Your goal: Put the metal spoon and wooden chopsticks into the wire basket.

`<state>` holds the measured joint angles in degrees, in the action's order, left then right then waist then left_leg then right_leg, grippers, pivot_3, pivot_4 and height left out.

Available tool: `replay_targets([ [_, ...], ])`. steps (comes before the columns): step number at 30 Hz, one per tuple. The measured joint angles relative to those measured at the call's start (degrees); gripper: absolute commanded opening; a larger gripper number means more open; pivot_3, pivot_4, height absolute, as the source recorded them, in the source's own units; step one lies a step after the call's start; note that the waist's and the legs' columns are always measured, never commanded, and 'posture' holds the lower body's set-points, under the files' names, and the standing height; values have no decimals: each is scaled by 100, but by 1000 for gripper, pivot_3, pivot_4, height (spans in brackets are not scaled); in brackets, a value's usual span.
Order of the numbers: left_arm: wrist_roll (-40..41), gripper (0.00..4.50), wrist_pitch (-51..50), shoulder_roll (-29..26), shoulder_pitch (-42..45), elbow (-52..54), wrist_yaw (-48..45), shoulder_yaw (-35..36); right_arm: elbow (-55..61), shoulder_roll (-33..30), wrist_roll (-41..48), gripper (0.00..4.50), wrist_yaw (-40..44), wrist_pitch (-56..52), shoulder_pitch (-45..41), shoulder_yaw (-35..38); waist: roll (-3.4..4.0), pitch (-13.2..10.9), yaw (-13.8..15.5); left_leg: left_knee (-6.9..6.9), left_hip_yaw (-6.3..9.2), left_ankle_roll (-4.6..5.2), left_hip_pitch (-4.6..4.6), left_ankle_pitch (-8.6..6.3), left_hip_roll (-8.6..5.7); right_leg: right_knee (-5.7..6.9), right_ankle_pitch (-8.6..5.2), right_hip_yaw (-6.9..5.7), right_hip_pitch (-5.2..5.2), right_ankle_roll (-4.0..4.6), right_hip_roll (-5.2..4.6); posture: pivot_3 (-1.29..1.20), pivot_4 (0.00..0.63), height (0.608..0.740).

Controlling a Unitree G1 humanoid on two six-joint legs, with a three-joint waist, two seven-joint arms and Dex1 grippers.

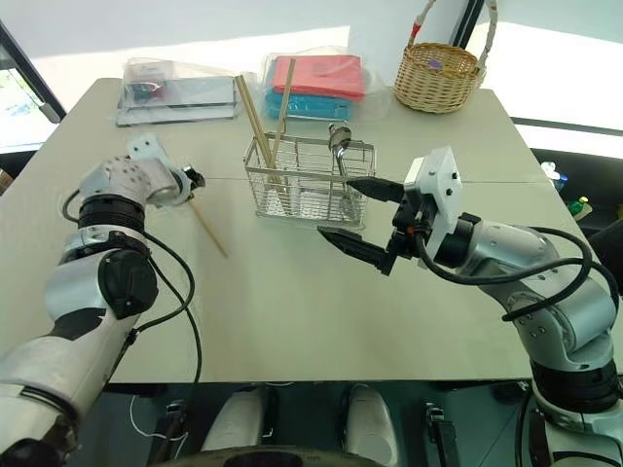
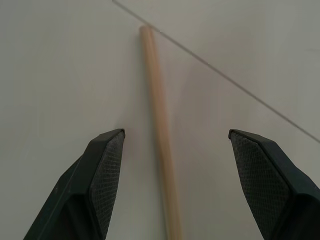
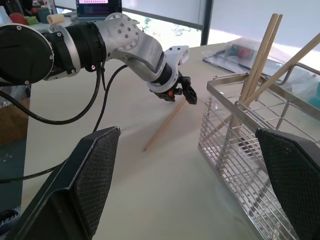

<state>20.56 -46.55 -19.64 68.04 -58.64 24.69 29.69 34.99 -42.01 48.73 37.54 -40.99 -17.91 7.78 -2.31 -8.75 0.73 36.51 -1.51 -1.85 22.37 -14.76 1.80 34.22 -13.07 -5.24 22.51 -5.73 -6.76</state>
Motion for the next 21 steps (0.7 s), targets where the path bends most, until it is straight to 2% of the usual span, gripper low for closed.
replay_targets([
  [7,-51,3502,542,-30,164,-558,41,22,101,-43,7,4500,-12,0,186,94,5,3,2,0,-3,0,-4,0,0,0,0,1,0,0,-1,0,150,703],
  [9,-58,2956,683,-38,196,-697,31,26,109,-44,7,4500,-25,0,197,121,10,6,3,0,-3,0,-4,0,0,1,0,1,-1,0,-1,0,150,703],
  [11,-66,2211,822,-73,198,-820,44,32,139,-44,7,4500,-53,0,198,146,14,8,3,0,-3,0,-5,0,0,1,0,1,-1,0,-1,0,150,703],
  [15,-70,111,978,-138,200,-1002,78,34,215,-42,23,4500,-129,-16,201,153,14,9,25,2,-2,0,-5,0,-2,0,0,0,-6,0,-4,0,150,703],
  [21,-97,47,979,-169,232,-1060,75,25,250,-36,40,4500,-160,-16,248,153,14,9,16,3,-1,0,-4,0,-2,1,0,0,-5,0,-4,0,150,703],
])
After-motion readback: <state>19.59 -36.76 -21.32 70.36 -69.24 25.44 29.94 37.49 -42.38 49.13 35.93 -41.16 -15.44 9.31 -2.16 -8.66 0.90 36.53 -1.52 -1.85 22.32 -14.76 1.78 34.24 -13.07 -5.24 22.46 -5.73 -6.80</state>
